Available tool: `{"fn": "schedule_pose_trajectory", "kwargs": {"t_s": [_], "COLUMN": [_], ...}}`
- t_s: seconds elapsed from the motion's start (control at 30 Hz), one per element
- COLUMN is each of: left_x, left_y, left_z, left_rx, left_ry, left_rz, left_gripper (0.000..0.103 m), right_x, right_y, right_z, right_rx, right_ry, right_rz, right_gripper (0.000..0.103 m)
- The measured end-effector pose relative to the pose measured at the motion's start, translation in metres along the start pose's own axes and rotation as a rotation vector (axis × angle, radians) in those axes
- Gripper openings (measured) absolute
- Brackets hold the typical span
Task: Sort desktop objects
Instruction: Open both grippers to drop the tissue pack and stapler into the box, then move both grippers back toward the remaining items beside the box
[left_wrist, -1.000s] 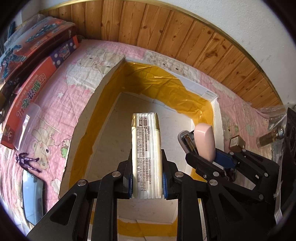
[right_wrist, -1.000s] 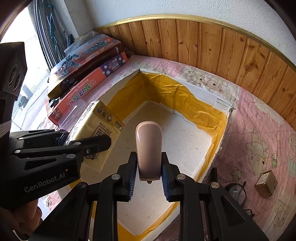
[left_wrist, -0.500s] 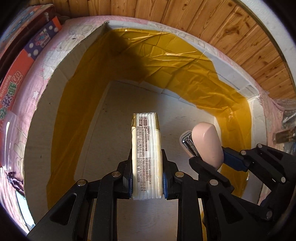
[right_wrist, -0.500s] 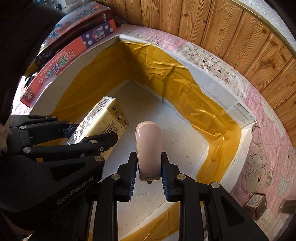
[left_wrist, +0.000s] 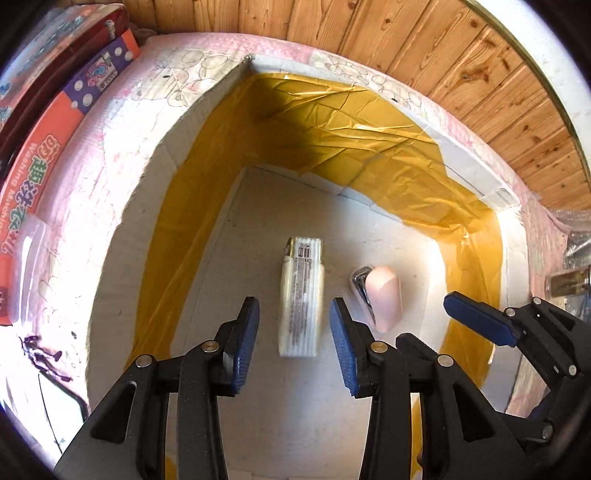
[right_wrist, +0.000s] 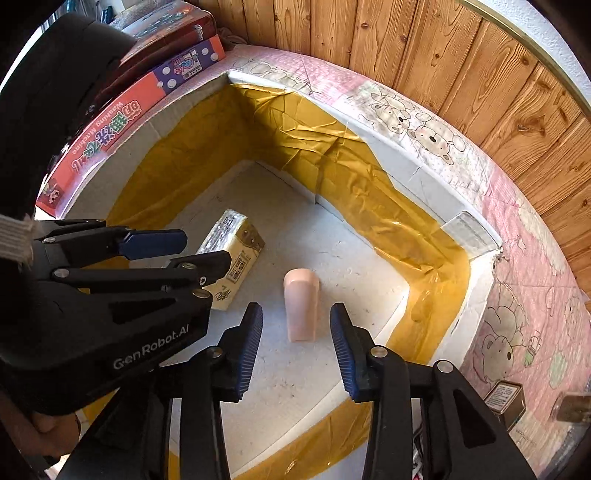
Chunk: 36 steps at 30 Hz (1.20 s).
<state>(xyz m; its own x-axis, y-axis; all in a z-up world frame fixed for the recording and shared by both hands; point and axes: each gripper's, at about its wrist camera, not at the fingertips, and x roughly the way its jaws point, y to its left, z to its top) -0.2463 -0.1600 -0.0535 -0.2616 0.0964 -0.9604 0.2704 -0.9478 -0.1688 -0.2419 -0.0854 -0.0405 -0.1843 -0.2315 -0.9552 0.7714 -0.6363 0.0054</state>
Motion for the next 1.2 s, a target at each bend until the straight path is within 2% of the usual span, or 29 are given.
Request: {"fn": "schedule_pose_trajectory", "kwargs": {"t_s": [0.1,0.43,1.2], "left_x": [-0.018,-0.066,-0.130], "left_y": [-0.002,-0.009,-0.022], "left_z": [-0.016,-0.069,-0.179], "left_rx": [0.022,0.086,0.188], "left_ry": [-0.015,-0.061,-0.152], "left_rz": [0.009,0.027,0.052], "left_gripper": [0.042,0.042,0.043], "right_x": [-0.018,-0.056,-0.119], "right_y": [0.008,0.031,0.082], "right_z": [-0.012,-0.060,-0.146], "right_rx": [-0.016,-0.049,-0.076], "right_ry": [-0.016,-0.033,-0.138], "right_rz": [0.008,0.004,0.007], "right_gripper": [0.051,0.051,0.054]}}
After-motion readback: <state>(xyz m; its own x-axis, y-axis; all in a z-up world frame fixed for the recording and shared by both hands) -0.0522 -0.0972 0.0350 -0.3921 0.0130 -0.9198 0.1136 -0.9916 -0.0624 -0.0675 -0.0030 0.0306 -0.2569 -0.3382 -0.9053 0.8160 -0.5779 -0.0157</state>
